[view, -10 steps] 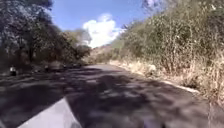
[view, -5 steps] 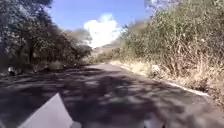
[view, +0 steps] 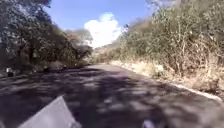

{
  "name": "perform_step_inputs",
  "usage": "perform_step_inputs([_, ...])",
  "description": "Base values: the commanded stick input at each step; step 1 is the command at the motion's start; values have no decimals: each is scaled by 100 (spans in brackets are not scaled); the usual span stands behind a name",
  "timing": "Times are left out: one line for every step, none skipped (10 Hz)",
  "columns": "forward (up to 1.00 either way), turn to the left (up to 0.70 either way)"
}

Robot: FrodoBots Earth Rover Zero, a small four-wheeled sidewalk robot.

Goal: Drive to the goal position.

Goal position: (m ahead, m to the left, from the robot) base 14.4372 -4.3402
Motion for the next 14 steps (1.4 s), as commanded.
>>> perform_step_inputs([50, 0])
perform_step_inputs([50, 0])
perform_step_inputs([50, 0])
perform_step_inputs([50, 0])
perform_step_inputs([50, 0])
perform_step_inputs([50, 0])
perform_step_inputs([50, 0])
perform_step_inputs([50, 0])
perform_step_inputs([50, 0])
perform_step_inputs([50, 0])
perform_step_inputs([50, 0])
perform_step_inputs([50, 0])
perform_step_inputs([50, 0])
perform_step_inputs([50, 0])
